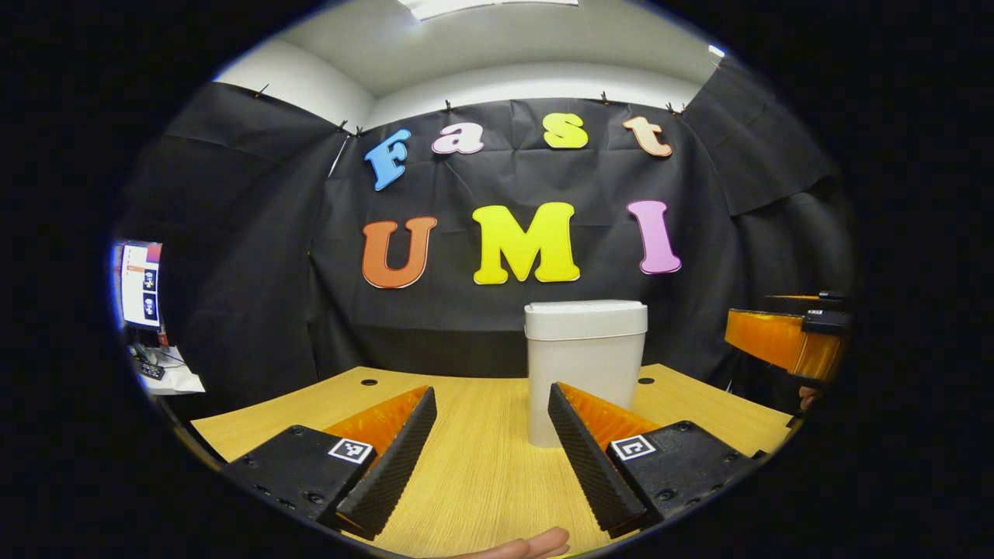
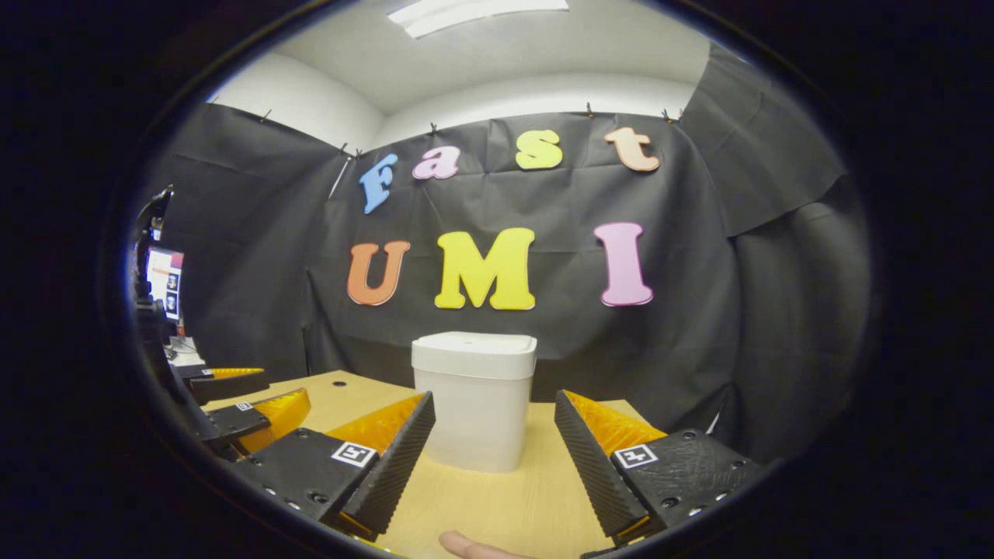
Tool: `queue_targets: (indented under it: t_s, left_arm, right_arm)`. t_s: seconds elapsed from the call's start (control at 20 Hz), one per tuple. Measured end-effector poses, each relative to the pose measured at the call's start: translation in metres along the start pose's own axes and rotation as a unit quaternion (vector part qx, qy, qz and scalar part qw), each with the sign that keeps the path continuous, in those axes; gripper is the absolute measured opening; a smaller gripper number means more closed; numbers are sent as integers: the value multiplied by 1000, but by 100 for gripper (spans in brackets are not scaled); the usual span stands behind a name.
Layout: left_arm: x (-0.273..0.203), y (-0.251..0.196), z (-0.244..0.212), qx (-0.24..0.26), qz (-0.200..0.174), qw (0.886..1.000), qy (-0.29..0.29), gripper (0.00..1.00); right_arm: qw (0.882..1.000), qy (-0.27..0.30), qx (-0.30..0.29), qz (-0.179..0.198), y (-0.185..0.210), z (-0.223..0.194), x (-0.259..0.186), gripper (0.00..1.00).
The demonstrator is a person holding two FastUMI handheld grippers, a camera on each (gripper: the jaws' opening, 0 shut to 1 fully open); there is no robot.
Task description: Press the lid of the desktop garbage bin to open it, pick up the crumpled paper on the desktop and throw it into the bin, then pick up the pop can on the desktop and drop it into the bin, and finally close the garbage bin lid.
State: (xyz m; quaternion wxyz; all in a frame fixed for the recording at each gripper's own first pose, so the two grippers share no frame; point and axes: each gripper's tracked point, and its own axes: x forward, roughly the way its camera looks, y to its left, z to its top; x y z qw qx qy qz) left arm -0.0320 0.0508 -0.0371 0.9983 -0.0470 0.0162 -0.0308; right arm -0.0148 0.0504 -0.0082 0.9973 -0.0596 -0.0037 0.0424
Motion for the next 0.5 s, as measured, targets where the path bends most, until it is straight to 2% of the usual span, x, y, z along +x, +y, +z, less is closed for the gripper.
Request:
queue_targets:
  t_s: [0.5]
  left_arm:
    - [0, -5, -9, 2, -7, 1000, 8, 95]
  right_arm:
    - [1000, 4, 5, -2, -4, -3, 2, 95]
